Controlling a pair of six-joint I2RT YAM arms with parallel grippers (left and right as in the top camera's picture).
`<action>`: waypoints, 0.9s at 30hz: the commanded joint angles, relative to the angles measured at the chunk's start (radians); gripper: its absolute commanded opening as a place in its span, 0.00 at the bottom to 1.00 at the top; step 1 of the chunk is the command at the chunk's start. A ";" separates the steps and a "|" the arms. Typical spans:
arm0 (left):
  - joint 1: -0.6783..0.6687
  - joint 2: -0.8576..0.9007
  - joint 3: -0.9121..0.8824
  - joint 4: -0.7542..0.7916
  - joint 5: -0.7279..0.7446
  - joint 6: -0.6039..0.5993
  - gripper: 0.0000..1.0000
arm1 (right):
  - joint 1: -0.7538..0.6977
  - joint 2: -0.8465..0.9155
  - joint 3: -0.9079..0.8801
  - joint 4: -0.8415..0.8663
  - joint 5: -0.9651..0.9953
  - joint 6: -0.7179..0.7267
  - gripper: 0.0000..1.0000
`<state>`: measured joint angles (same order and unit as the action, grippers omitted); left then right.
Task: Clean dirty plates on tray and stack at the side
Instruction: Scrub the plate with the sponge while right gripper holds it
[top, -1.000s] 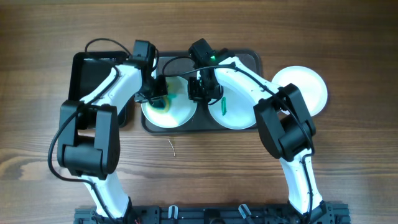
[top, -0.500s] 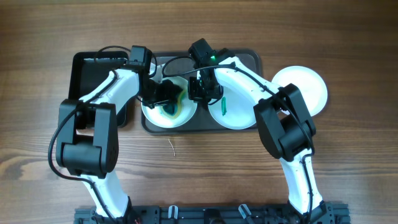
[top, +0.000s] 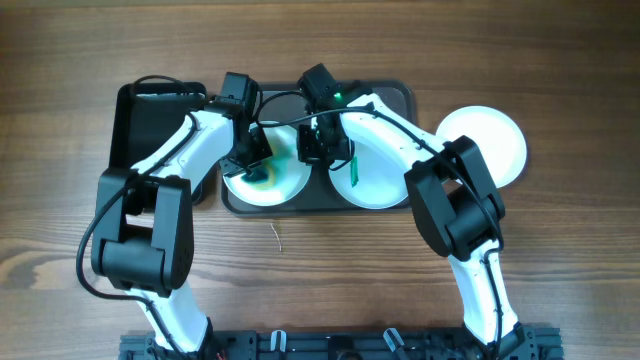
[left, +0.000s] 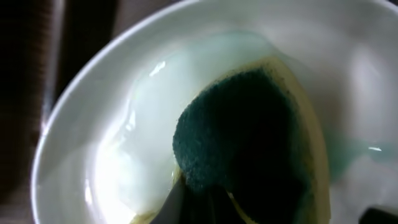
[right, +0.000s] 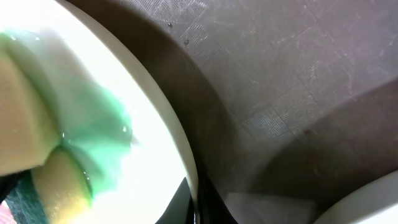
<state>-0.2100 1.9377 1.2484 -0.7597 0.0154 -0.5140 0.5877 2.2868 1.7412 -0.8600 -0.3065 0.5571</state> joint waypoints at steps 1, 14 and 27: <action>0.029 0.034 -0.037 -0.015 -0.248 -0.047 0.04 | -0.008 0.035 -0.035 -0.016 0.075 0.022 0.06; 0.025 0.034 -0.037 0.092 0.568 0.588 0.04 | -0.008 0.036 -0.035 -0.016 0.075 0.022 0.04; 0.008 0.031 0.061 0.039 -0.287 0.065 0.04 | -0.008 0.036 -0.035 -0.016 0.075 0.021 0.04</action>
<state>-0.2089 1.9507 1.2709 -0.6861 0.1352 -0.2813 0.5827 2.2868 1.7412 -0.8700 -0.3046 0.5644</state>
